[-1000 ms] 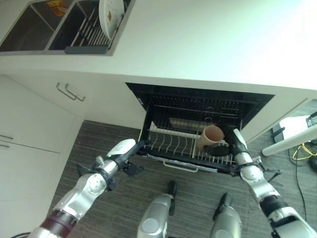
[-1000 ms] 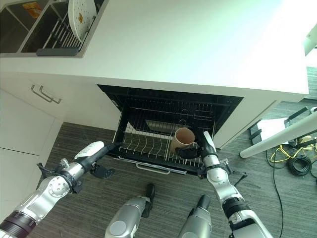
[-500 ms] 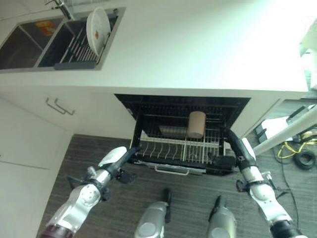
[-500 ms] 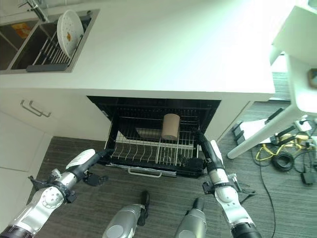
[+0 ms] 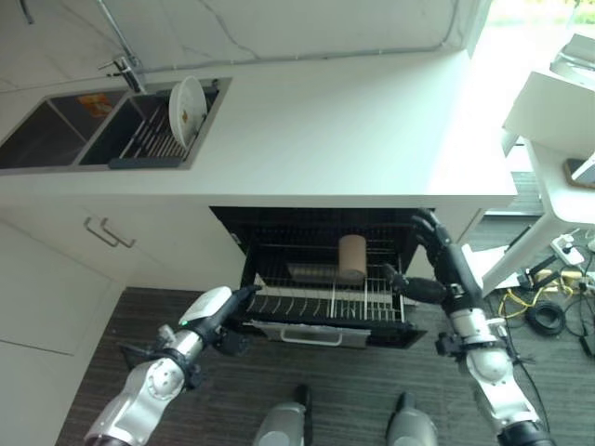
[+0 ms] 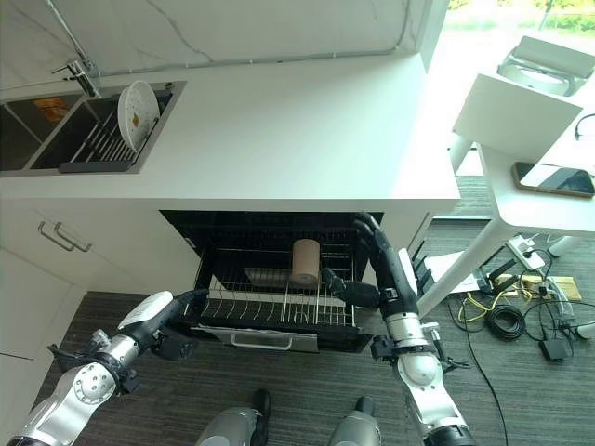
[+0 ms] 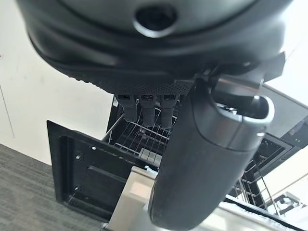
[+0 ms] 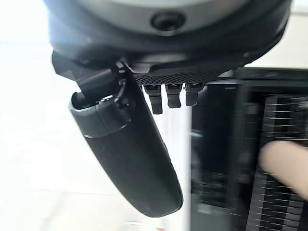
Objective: Place the dishes in the dishwasher.
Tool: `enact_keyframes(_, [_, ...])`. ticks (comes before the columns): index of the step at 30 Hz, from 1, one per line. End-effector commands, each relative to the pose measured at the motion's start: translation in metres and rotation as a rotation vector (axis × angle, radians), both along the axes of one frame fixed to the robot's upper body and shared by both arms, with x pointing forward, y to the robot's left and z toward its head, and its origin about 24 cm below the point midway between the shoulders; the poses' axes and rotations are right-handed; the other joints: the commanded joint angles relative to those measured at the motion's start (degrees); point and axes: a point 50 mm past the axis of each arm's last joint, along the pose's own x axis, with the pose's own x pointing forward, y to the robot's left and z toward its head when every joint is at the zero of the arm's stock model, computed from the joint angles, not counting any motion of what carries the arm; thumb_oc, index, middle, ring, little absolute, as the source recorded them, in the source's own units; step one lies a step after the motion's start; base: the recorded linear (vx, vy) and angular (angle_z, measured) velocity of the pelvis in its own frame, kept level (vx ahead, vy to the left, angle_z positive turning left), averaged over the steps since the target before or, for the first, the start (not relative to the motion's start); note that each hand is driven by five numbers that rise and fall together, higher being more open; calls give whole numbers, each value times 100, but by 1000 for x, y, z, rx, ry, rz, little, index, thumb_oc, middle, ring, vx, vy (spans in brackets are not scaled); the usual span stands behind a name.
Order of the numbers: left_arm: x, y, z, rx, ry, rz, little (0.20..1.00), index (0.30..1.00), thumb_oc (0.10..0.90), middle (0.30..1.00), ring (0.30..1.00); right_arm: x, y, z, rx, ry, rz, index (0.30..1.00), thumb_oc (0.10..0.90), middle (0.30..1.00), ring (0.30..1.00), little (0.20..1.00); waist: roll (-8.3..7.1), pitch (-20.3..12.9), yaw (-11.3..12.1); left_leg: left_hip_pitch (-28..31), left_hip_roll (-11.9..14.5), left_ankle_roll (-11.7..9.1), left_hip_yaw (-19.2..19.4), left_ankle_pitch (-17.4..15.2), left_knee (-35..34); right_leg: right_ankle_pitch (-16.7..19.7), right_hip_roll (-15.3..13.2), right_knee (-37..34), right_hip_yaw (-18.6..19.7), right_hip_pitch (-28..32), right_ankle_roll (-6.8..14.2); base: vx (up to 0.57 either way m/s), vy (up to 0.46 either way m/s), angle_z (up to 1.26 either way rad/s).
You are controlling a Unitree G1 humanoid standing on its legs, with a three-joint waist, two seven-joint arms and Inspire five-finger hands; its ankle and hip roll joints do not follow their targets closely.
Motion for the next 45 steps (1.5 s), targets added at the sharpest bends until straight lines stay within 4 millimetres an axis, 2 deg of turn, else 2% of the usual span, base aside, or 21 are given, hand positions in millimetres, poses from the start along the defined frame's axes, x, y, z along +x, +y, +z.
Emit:
enact_keyframes(1, [12, 19, 35, -39, -256, 108, 900, 900, 800, 900, 900, -8, -12, 58, 132, -367, -14, 900, 800, 900, 900, 900, -162, -505, 33, 256, 161, 160, 395, -1069, 306, -876, 67, 113, 217, 202, 274, -12, 35, -5])
enact_keyframes(8, [1, 41, 30, -237, -341, 367, 900, 900, 800, 900, 900, -16, -28, 68, 198, -411, -60, 900, 800, 900, 900, 900, -242, -631, 91, 319, 45, 253, 382, -1141, 306, -868, 8, 113, 232, 272, 299, -19, 125, -19])
enact_keyframes(10, [-7, 52, 21, -288, -351, 471, 900, 900, 800, 900, 900, -19, -32, 70, 234, -421, -103, 900, 800, 900, 900, 900, -289, -675, 150, 299, -162, 391, 272, -1217, 306, -810, -87, 113, 258, 288, 370, -7, 238, -1])
enact_keyframes(14, [-15, 64, 18, -371, -366, 586, 900, 900, 800, 900, 900, -22, -34, 68, 281, -411, -166, 900, 800, 900, 900, 900, -272, -678, 164, 283, -437, 609, 73, -1307, 306, -655, -160, 113, 359, 277, 409, -6, 198, 6])
enact_keyframes(16, [-19, 68, 17, -395, -371, 619, 900, 900, 800, 900, 900, -23, -35, 64, 306, -399, -177, 900, 800, 900, 900, 900, -261, -676, 158, 288, -477, 651, 59, -1318, 306, -583, -140, 113, 361, 282, 410, -12, 145, 9])
enact_keyframes(20, [-38, 85, 13, -429, -401, 767, 900, 900, 800, 900, 900, -23, -36, 55, 345, -366, -156, 900, 800, 900, 900, 900, -196, -684, 271, 238, -432, 722, 204, -1323, 306, -428, 85, 113, -17, 399, 403, -54, 115, 1])
enact_keyframes(21, [-43, 92, 8, -434, -398, 839, 900, 900, 800, 900, 900, -22, -36, 53, 356, -356, -135, 900, 800, 900, 900, 900, -139, -661, 247, 203, -398, 786, 195, -1333, 306, -449, 339, 113, -39, 497, 367, -58, 105, -28])
enact_keyframes(22, [-49, 97, 0, -426, -386, 889, 900, 900, 800, 900, 900, -23, -37, 53, 358, -354, -125, 900, 800, 900, 900, 900, -113, -627, 186, 163, -467, 852, 107, -1330, 306, -464, 799, 327, 57, 560, 283, -70, 87, -16])
enact_keyframes(25, [-62, 103, -13, -451, -373, 956, 900, 900, 800, 900, 900, -21, -38, 56, 355, -367, -101, 900, 800, 900, 900, 900, -103, -603, 235, 36, -536, 856, 87, -1216, 306, -519, 1176, 682, -15, 345, 138, -76, 3, 10])
enact_keyframes(26, [-65, 102, -17, -466, -371, 966, 900, 900, 800, 900, 900, -20, -38, 58, 352, -374, -96, 900, 800, 900, 900, 900, -136, -580, 274, -8, -581, 803, 74, -1168, 306, -600, 1267, 329, 15, 414, 38, -76, -87, 8])
enact_keyframes(27, [-68, 102, -23, -479, -369, 983, 900, 900, 800, 900, 900, -17, -38, 58, 347, -371, -92, 900, 800, 900, 900, 900, -142, -550, 314, 20, -589, 761, 64, -1084, 306, -721, 1274, 147, -31, 532, -66, -48, -122, 6])
enact_keyframes(29, [-72, 99, -35, -511, -346, 1008, 900, 900, 800, 900, 900, -15, -42, 58, 357, -361, -74, 900, 800, 900, 900, 900, -214, -484, 270, 151, -773, 773, -3, -1053, 306, -963, 1315, 113, 159, 487, -234, -48, -114, 8])
enact_keyframes(30, [-76, 87, -51, -527, -270, 998, 900, 900, 800, 900, 900, -16, -51, 61, 307, -381, -99, 900, 800, 900, 900, 900, -417, -374, 258, 424, -944, 675, 349, -844, 306, -1142, 1080, 113, 76, 569, -388, -15, -53, 12])
enact_keyframes(31, [-75, 83, -56, -513, -238, 976, 900, 900, 800, 900, 900, -17, -55, 63, 307, -388, -116, 900, 800, 900, 900, 900, -475, -283, 279, 384, -976, 589, 318, -610, 339, -1141, 1007, 113, 115, 605, -429, -24, 8, 28])
enact_keyframes(33, [-75, 77, -63, -515, -192, 962, 900, 900, 800, 900, 900, -15, -62, 66, 320, -405, -141, 900, 800, 900, 900, 900, -493, -168, 271, 134, -781, 452, 308, -464, 568, -1166, 969, 113, 176, 662, -473, -33, 153, 27])
enact_keyframes(35, [-82, 74, -78, -568, -130, 1023, 900, 900, 800, 900, 900, -12, -62, 70, 309, -398, -147, 900, 800, 900, 900, 900, -409, -183, 231, 84, -416, 250, 76, -210, 306, -1212, 946, 113, 313, 695, -438, 54, 342, 2])
enact_keyframes(36, [-83, 74, -79, -574, -125, 1028, 900, 900, 800, 900, 900, -12, -62, 70, 307, -396, -146, 900, 800, 900, 900, 900, -395, -184, 227, 83, -387, 239, 52, -216, 306, -1214, 952, 113, 324, 698, -436, 79, 366, -12])
enact_keyframes(40, [-92, 67, -97, -642, -28, 1074, 900, 900, 800, 900, 900, -9, -58, 72, 274, -373, -124, 900, 800, 900, 900, 900, -170, -287, 116, -17, 183, 47, -516, -195, 306, -1295, 907, 113, 510, 678, -392, 69, 445, -22])
enact_keyframes(41, [-91, 62, -101, -660, 11, 1053, 900, 900, 800, 900, 900, -11, -60, 75, 269, -384, -137, 900, 800, 900, 900, 900, -117, -304, 43, -20, 347, -4, -464, -185, 306, -1289, 828, 113, 471, 674, -364, 41, 619, -61])
enact_keyframes(42, [-87, 52, -108, -714, 82, 1011, 900, 900, 800, 900, 900, -14, -64, 79, 266, -408, -189, 900, 800, 900, 900, 900, -49, -339, -93, 12, 468, -22, -155, -473, 306, -1241, 659, 113, 308, 689, -277, 45, 628, -56])
enact_keyframes(45, [-85, 32, -117, -712, 201, 882, 900, 900, 800, 900, 900, -19, -70, 78, 308, -423, -268, 900, 800, 900, 900, 900, -73, -361, -67, 164, 103, 76, -366, -803, 306, -1037, 359, 113, 429, 601, -43, 66, 358, 19])
